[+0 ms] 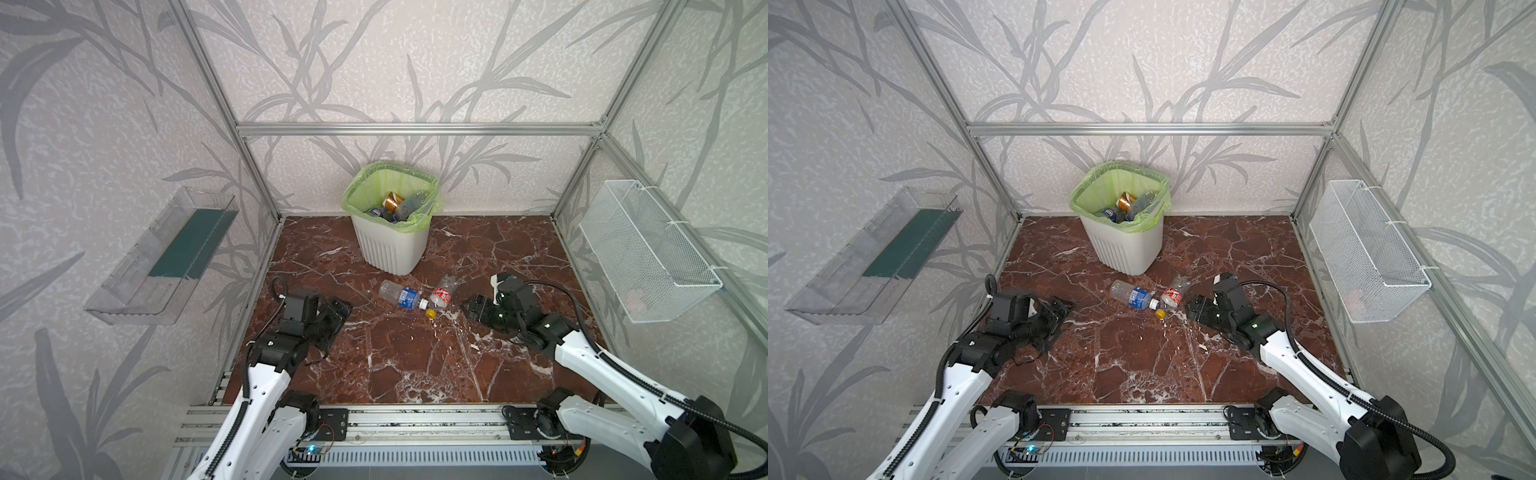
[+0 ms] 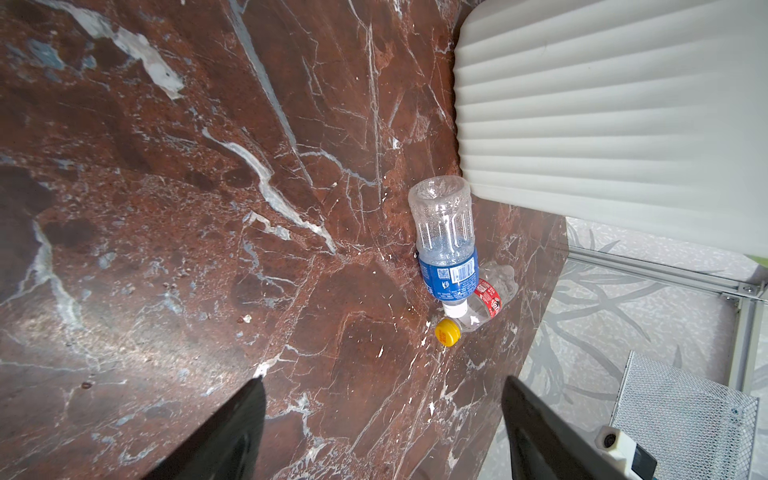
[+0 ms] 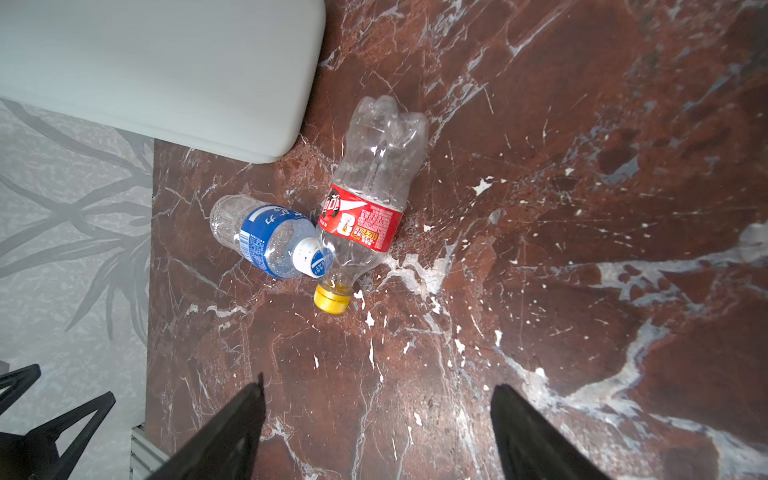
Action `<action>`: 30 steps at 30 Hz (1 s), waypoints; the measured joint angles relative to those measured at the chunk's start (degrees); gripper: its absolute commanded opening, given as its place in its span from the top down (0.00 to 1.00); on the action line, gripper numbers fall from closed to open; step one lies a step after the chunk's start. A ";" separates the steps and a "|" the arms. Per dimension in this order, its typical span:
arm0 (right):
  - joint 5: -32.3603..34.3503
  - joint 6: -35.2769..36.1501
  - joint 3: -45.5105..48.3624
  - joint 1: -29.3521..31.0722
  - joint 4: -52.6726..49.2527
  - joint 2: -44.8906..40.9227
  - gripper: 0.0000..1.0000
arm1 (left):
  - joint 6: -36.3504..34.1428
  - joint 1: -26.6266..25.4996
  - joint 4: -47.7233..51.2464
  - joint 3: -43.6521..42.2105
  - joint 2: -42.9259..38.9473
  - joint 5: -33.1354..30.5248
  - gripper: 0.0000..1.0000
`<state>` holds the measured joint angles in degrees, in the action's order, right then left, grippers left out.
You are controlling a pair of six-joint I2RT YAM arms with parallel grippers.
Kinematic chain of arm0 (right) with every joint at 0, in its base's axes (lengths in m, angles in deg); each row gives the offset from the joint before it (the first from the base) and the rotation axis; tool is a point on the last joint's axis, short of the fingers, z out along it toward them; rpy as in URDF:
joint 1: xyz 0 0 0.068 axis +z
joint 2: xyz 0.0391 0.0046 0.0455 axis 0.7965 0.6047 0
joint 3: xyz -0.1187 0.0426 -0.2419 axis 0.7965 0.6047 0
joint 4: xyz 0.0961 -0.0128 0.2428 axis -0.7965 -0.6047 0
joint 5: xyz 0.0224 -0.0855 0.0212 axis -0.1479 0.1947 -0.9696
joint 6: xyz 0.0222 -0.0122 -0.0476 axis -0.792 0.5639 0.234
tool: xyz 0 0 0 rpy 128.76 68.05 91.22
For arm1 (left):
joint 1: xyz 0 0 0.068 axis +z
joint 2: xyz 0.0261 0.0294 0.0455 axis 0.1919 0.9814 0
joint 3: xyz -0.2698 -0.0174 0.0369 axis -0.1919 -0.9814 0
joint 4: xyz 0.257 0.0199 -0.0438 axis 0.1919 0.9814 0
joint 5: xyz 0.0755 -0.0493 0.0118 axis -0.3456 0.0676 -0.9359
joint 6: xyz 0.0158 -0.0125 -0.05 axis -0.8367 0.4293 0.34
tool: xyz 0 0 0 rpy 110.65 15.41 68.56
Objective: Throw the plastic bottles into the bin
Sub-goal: 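Return the right gripper beside the remaining bottles, then reach the left gripper to the blue-labelled bottle and close on it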
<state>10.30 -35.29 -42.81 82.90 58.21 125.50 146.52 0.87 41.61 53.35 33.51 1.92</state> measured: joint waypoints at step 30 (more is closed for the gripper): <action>-1.44 -1.57 4.52 -0.83 4.17 -1.86 0.14 | 17.18 -22.05 -29.55 -0.31 28.06 -12.98 0.07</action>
<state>8.86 -36.86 -38.29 82.07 62.38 123.64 163.70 -21.19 12.06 53.04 61.58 -11.06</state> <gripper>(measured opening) 0.855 0.926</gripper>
